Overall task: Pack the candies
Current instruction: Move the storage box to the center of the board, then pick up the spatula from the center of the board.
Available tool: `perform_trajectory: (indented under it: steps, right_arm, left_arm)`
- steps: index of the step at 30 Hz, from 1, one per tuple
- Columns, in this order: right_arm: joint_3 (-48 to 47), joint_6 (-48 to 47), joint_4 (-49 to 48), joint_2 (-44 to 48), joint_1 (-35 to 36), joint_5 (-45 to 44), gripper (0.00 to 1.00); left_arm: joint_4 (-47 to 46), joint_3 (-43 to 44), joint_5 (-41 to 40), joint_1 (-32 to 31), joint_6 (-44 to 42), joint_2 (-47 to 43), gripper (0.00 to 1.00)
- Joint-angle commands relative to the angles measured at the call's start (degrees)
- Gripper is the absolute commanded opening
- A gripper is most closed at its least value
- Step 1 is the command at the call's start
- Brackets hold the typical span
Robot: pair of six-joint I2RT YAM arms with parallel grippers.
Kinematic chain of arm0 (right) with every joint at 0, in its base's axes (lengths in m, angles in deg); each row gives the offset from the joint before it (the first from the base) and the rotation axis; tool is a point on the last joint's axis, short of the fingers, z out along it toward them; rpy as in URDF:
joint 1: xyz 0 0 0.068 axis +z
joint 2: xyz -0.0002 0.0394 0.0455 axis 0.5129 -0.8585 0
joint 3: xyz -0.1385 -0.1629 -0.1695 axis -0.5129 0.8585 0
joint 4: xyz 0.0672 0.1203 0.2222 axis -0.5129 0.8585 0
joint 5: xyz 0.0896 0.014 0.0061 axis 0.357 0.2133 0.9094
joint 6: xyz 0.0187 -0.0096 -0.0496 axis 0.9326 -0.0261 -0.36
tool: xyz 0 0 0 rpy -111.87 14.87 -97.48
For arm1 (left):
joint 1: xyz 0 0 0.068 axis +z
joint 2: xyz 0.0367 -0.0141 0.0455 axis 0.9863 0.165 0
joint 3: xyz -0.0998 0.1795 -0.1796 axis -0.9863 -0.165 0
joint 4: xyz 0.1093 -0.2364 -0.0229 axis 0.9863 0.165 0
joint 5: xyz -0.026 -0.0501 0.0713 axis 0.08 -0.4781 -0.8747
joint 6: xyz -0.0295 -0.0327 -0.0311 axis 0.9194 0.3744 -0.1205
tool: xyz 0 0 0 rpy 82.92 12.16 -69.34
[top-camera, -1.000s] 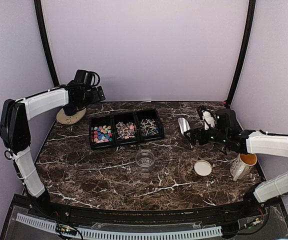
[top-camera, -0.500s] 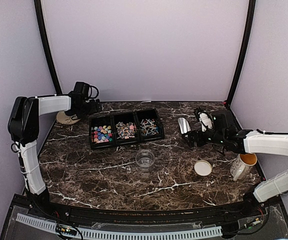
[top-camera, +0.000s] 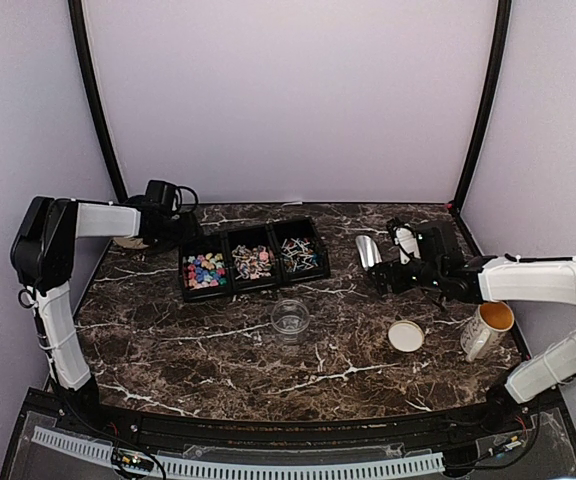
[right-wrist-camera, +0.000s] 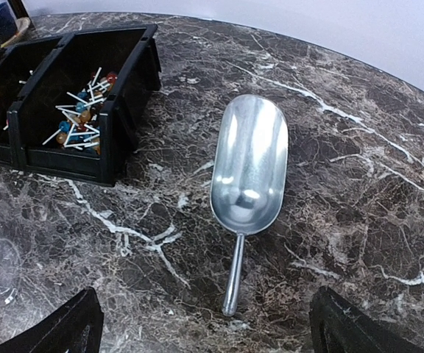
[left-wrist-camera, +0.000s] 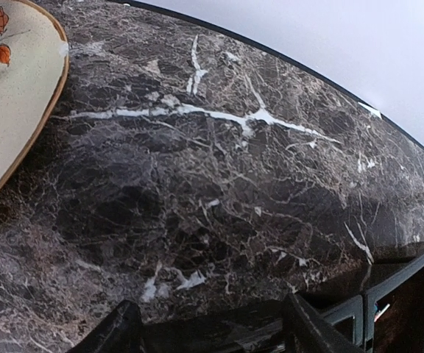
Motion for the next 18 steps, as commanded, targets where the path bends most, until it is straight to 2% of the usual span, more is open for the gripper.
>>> perform_trajectory:
  steps: [1, 13, 18]
  right_arm:
    - [-2.3, -0.6, 1.3, -2.3, 0.7, -4.2, 0.98]
    - [-5.5, -0.9, 4.6, -8.3, 0.6, -6.5, 0.99]
    - [-7.6, -0.8, 6.5, -11.8, 0.7, -8.2, 0.97]
  left_arm:
    - [1.5, -5.4, 4.1, -0.9, 2.7, -4.1, 0.66]
    - [2.8, -10.5, -0.8, -7.3, 4.6, -10.1, 0.68]
    - [3.4, -11.1, -2.5, -7.6, 5.1, -12.5, 0.74]
